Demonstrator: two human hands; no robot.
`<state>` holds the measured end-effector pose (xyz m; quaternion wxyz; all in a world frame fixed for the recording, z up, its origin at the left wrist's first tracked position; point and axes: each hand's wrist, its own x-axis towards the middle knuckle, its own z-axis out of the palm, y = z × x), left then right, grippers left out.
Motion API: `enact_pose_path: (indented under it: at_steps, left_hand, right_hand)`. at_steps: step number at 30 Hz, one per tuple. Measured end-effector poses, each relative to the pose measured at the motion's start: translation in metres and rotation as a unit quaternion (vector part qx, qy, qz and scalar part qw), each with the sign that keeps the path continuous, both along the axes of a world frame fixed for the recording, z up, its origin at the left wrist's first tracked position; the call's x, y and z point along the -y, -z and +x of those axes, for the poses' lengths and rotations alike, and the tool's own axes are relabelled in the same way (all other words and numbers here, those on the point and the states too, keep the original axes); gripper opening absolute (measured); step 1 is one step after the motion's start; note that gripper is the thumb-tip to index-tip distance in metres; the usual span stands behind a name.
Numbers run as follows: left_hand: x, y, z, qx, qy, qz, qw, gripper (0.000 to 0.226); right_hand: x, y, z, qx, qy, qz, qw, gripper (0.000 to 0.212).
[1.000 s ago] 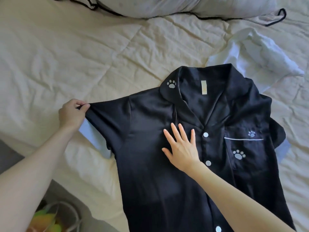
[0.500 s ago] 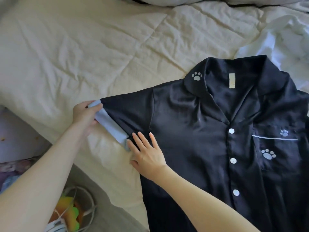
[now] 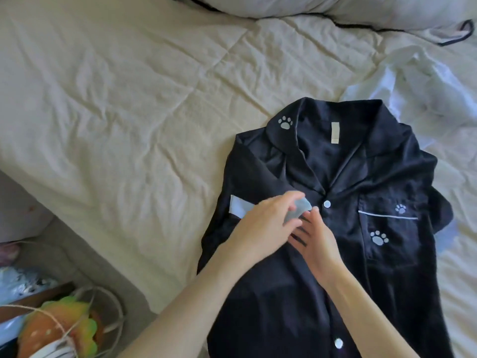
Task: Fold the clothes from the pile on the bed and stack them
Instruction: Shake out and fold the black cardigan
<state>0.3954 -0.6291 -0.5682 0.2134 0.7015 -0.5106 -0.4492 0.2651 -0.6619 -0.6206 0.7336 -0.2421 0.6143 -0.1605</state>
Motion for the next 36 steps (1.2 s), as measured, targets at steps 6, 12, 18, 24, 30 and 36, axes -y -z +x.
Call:
enact_pose_path:
  at_steps: [6, 12, 18, 24, 30, 36]
  left_hand:
    - [-0.051, 0.045, 0.035, 0.268, -0.045, 0.003, 0.962, 0.059]
    - [-0.067, 0.07, 0.026, 0.119, -0.192, 0.101, 0.969, 0.063]
    - [-0.065, 0.065, -0.001, 0.138, -0.295, -0.071, 0.943, 0.029]
    - [-0.117, 0.063, -0.005, 0.175, 0.042, -0.139, 0.974, 0.025]
    - [-0.1, 0.067, 0.015, 0.266, -0.218, 0.051, 0.938, 0.025]
    - [-0.103, 0.083, 0.01, 0.255, -0.225, 0.165, 0.926, 0.028]
  right_hand:
    - [0.031, 0.004, 0.012, -0.133, -0.065, -0.036, 0.988, 0.037]
    - [0.042, 0.015, 0.026, -0.139, -0.012, 0.06, 0.988, 0.005]
    - [0.043, 0.018, 0.005, -0.144, -0.018, 0.058, 0.988, 0.011]
    - [0.048, 0.011, 0.0, -0.397, -0.176, -0.19, 0.881, 0.032]
    - [0.08, 0.016, 0.076, -0.332, -0.39, -0.392, 0.765, 0.036]
    - [0.108, 0.032, 0.145, -0.321, -0.465, -0.337, 0.753, 0.014]
